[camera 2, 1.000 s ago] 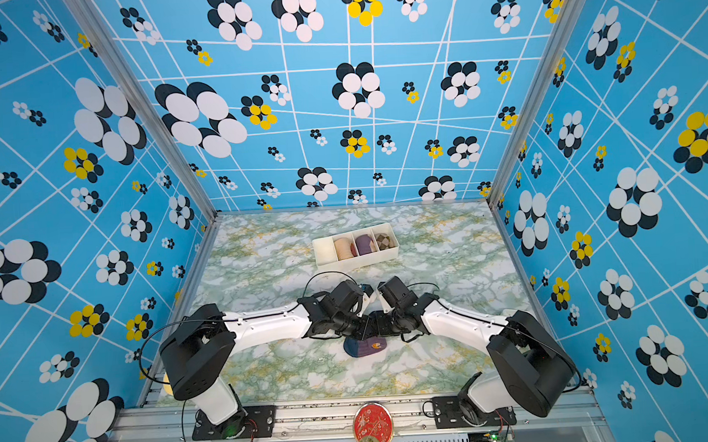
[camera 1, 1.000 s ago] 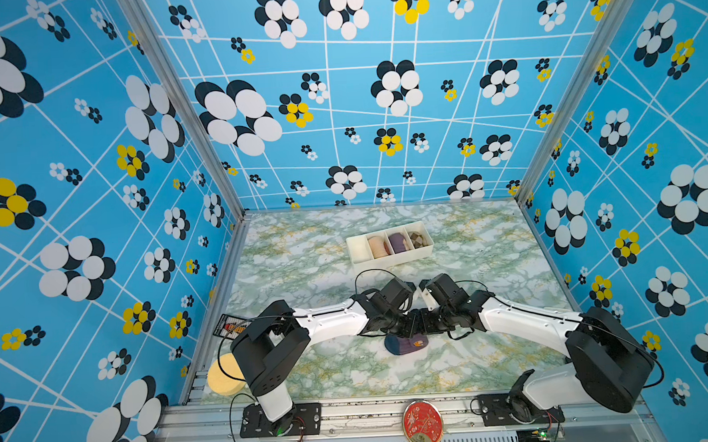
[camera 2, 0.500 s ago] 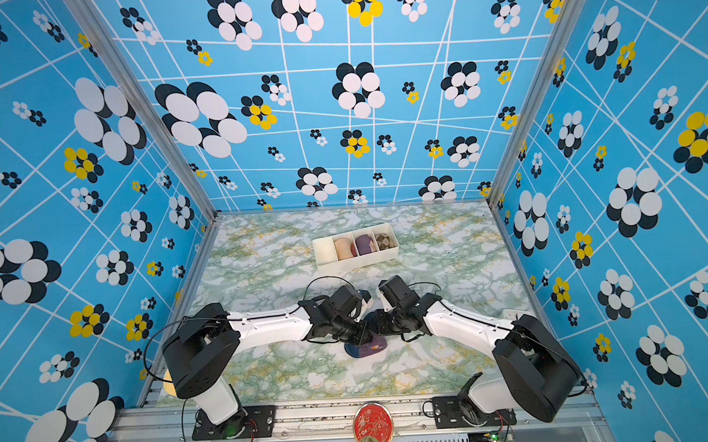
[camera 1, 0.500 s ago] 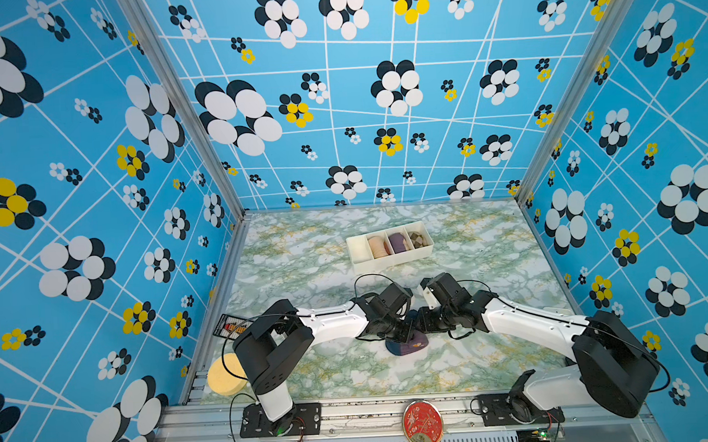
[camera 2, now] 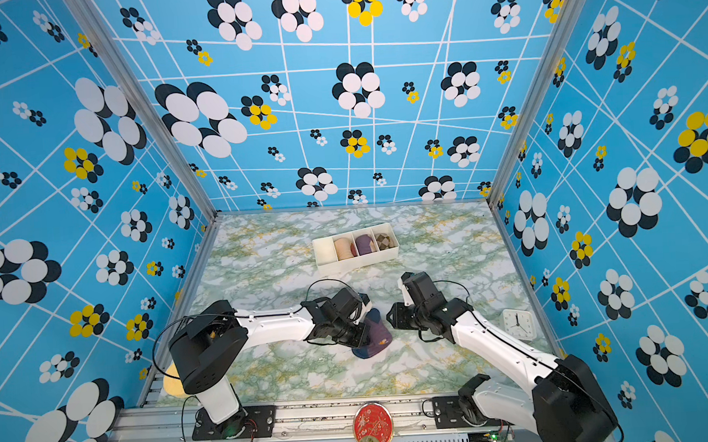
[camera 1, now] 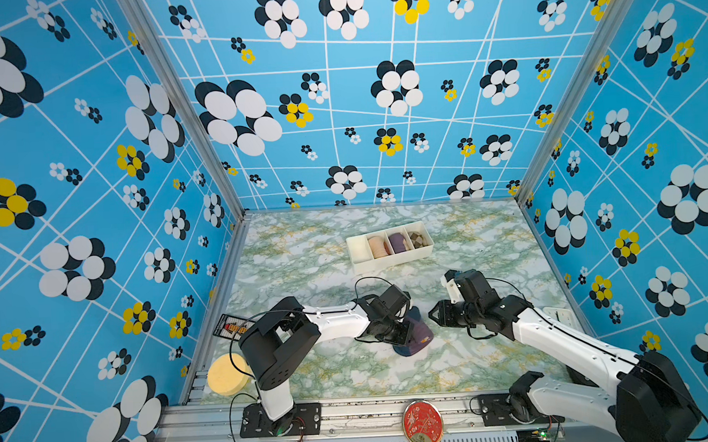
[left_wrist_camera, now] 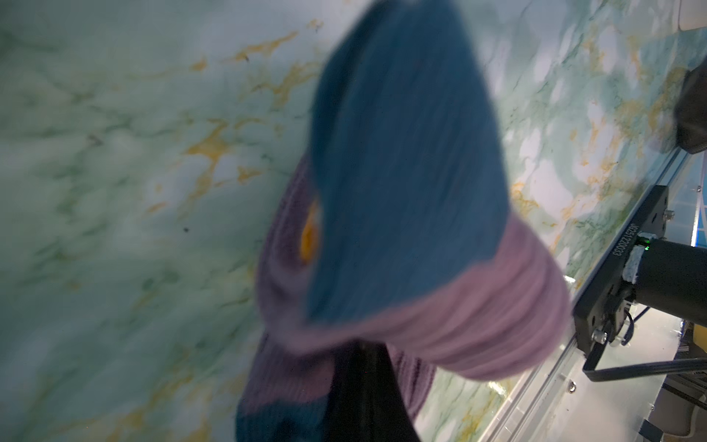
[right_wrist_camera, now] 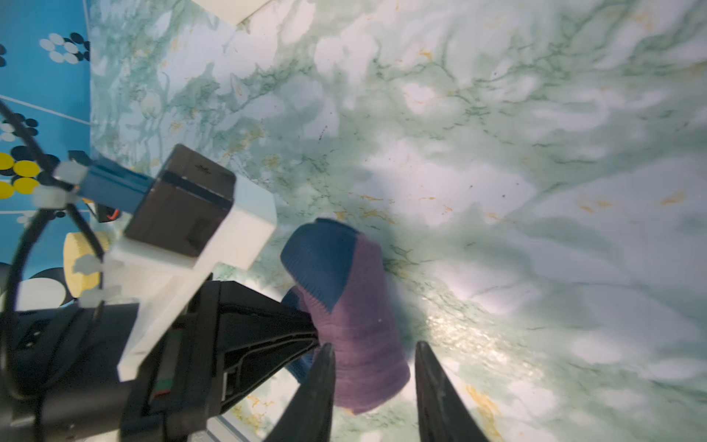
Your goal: Roll the socks
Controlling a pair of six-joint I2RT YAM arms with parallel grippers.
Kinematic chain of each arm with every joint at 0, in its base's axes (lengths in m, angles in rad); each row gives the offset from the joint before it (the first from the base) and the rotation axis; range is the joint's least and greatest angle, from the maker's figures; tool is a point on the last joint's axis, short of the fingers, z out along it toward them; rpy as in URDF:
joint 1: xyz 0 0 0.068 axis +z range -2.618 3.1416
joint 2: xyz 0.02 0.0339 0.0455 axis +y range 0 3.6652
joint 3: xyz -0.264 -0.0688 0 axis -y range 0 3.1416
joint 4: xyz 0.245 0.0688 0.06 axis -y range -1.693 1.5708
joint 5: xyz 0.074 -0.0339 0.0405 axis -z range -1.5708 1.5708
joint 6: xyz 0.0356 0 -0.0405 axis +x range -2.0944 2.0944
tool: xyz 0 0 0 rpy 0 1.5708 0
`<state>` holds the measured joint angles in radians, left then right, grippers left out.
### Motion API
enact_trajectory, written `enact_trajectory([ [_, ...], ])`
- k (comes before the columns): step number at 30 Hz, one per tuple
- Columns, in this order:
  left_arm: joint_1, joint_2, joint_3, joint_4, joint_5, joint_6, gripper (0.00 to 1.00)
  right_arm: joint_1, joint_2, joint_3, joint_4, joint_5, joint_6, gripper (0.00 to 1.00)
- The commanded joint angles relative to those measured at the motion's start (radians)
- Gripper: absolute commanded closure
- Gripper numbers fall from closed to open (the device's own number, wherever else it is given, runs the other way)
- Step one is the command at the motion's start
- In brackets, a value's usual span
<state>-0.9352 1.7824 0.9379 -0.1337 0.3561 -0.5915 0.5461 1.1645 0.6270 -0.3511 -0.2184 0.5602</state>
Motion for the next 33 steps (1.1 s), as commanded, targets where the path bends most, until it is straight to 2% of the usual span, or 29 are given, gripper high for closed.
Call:
enact_trajectory([
  [1,0.008,0.023,0.000,-0.028,-0.011,0.012,1.00,-0.004,0.072,-0.015,0.006,-0.027,-0.024,0.64],
  [5,0.013,0.026,0.008,-0.021,-0.014,0.011,1.00,-0.004,0.163,-0.010,0.088,-0.062,-0.028,0.64],
  [9,0.017,0.025,0.024,-0.036,-0.014,0.021,1.00,-0.003,0.206,0.000,0.099,-0.064,-0.036,0.67],
  [22,0.060,0.048,0.039,-0.042,-0.018,0.061,1.00,0.004,0.104,-0.019,0.025,-0.029,-0.042,0.72],
  [33,0.132,0.110,0.092,-0.070,-0.025,0.136,1.00,0.024,0.156,0.003,0.053,-0.023,-0.030,0.73],
])
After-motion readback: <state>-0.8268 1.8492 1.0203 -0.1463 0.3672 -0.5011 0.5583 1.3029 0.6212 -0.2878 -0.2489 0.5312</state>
